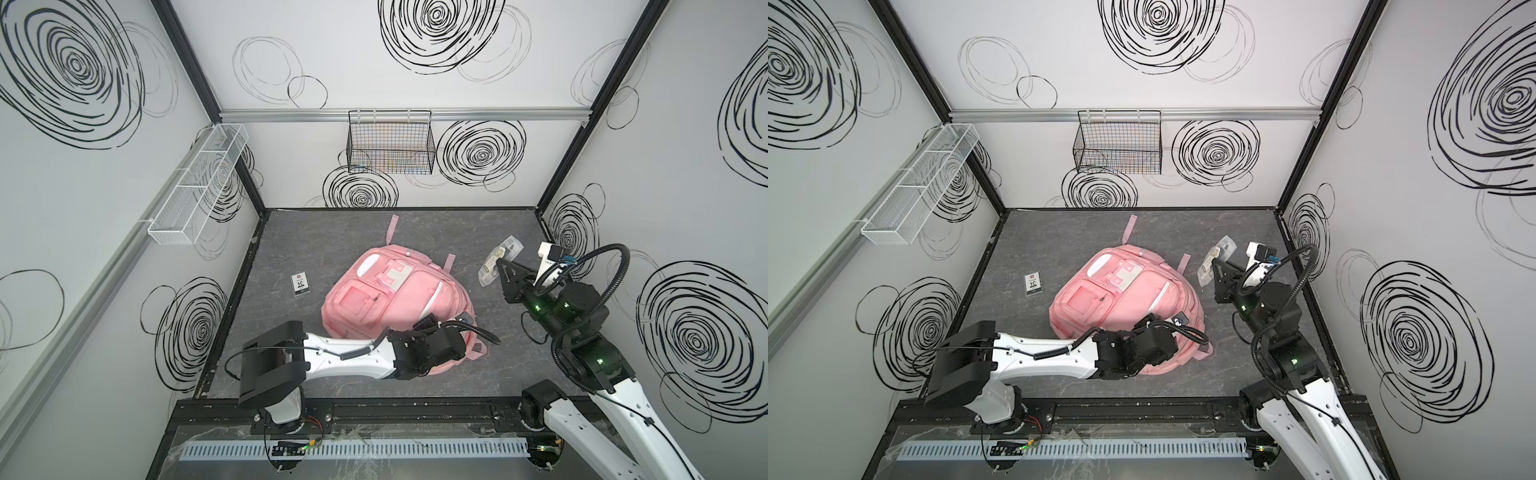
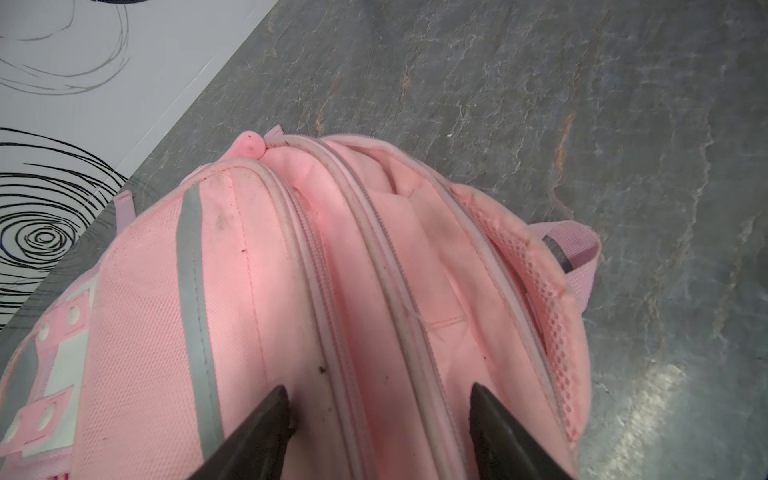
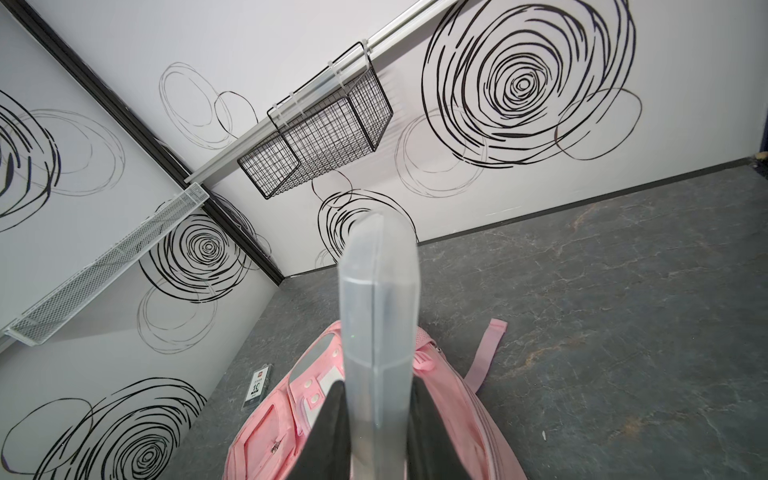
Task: Pack the student bag
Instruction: 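Pull the bag's zipper edge open with the left gripper while the right holds the box, then move the pen box over the bag opening with the right gripper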
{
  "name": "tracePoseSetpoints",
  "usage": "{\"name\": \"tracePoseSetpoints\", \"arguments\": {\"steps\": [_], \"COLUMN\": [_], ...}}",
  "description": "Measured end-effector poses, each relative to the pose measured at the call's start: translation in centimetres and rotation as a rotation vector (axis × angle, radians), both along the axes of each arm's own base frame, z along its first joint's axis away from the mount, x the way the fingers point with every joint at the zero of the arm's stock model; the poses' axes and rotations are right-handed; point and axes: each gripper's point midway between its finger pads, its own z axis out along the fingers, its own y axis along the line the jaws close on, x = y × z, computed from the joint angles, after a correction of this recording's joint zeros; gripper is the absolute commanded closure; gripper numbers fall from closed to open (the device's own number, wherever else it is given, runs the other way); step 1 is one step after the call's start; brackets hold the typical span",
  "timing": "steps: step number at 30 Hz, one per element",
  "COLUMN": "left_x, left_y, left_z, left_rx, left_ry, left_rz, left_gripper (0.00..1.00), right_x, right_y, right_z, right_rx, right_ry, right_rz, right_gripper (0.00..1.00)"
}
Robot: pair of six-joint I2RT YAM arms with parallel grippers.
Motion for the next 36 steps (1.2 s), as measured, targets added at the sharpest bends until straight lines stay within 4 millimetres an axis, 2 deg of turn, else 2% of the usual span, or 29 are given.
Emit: {"name": "tracePoseSetpoints", "arguments": {"steps": [5,9,13,17,21,23,29,36], "left_x": [0.1,0.1,0.4,0.7,1.1,1.3,1.7,2.0], "left_y": [0.0,0.1,0.5,0.9,1.5,1.9,2.7,5.0], "left_z": [0.4,1.5,2.6,3.3,3.6,3.6,4.7,8.8], "left_rx": [-0.006,-0.037,-0.085,-0.13,-0.145,-0.145,-0.177,-0.299], "left_ry": [-0.012,-0.019,-0.016,-0.006,-0.006,-0.006,-0.024,-0.095], "left_rz": [0.003,0.007,0.02,0.034,0.055,0.066,0.085,0.122], "left_gripper": [0.52,0.57,0.74,0.78,0.95,1.0,1.0,1.0], "right_x": [0.0,-0.1,-0.2,-0.1,-0.2,-0.2,-0.4,-0.5], "right_y": [-0.2,-0.2,-0.2,0.0,0.5,0.7,1.5,2.2], "right_z": [-0.3,-0.2,-0.3,-1.0,-1.7,-2.3,-3.7,-4.7], "right_rx": [-0.003,-0.001,0.001,0.007,0.021,0.031,0.061,0.102], "right_ry": [0.005,0.0,0.0,0.018,0.038,0.055,0.1,0.128], "right_rz": [-0.005,-0.005,-0.002,0.007,0.029,0.042,0.082,0.116], "right_gripper": [0.79,0.79,0.79,0.79,0.79,0.8,0.8,0.8]}}
